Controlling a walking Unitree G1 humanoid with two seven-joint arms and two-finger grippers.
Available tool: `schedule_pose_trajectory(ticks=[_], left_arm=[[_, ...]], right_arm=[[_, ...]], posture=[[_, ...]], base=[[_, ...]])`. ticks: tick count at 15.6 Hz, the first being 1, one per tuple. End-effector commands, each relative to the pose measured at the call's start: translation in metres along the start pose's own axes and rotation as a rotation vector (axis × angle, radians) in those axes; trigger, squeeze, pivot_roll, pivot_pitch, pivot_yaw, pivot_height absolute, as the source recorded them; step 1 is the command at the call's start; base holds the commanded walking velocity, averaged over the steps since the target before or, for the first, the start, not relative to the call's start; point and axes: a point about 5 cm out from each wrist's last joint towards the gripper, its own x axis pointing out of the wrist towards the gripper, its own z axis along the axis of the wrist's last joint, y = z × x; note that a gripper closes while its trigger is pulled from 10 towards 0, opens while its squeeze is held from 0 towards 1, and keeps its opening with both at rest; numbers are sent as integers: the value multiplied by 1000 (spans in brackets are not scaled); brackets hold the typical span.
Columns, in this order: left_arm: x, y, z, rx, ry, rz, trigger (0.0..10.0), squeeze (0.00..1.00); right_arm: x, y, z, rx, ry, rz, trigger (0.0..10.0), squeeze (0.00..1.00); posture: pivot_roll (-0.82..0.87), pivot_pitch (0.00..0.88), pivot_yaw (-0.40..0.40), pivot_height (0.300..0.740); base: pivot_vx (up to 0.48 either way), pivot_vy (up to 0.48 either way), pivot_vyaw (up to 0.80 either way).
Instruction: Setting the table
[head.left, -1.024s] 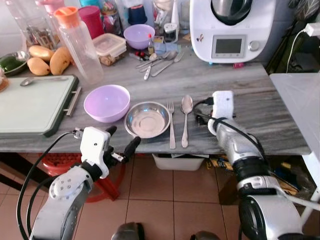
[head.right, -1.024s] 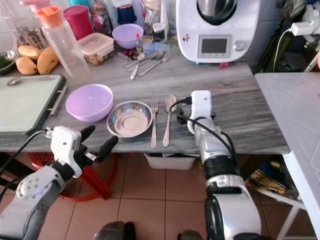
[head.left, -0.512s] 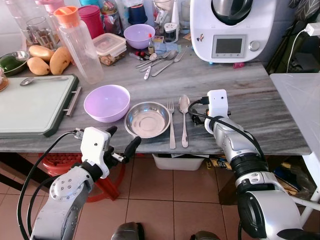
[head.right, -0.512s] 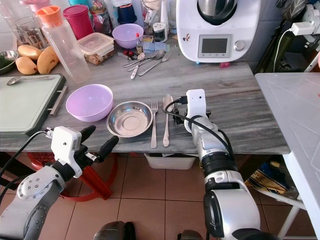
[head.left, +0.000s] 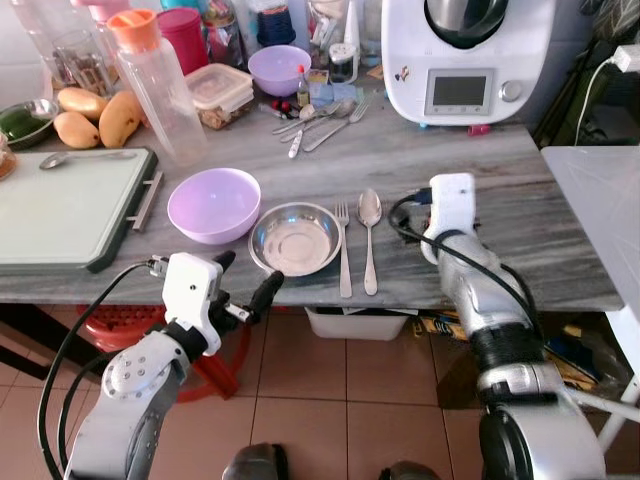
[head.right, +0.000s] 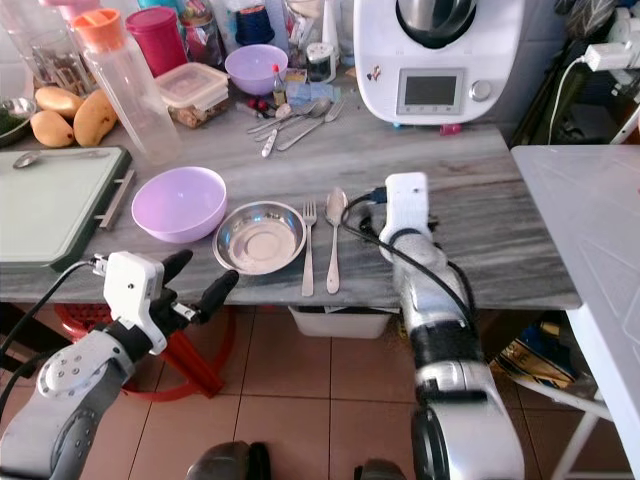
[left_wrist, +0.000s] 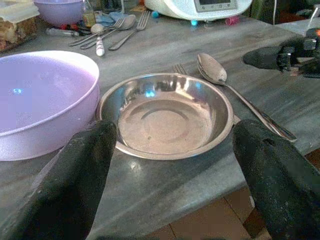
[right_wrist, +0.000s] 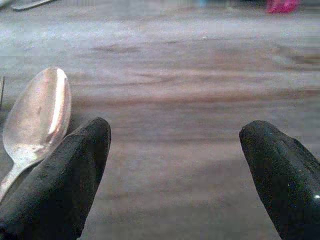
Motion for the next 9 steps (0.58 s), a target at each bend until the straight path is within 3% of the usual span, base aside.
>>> schedule_pose_trajectory(ticks=[1, 4, 7, 9], left_arm=[[2, 1, 2, 7, -9, 5, 10000, 0], [13, 4, -2, 6, -11, 64, 10000, 0], [24, 12, -5, 34, -7, 177, 10000, 0], [31, 16, -4, 28, -27, 249, 10000, 0]], right_arm=[[-6, 0, 7, 3, -34, -20, 10000, 0], [-32, -2, 9, 5, -204, -61, 10000, 0], [-49, -4, 2, -20, -270, -79, 10000, 0], [-65, -5, -5, 11, -307, -86, 10000, 0]], posture=[[27, 26, 75, 740], [4, 0, 65, 740], [-8, 0, 48, 740], [-14, 0, 26, 740]], base=[[0, 0, 0], [0, 0, 0], [0, 0, 0], [0, 0, 0]])
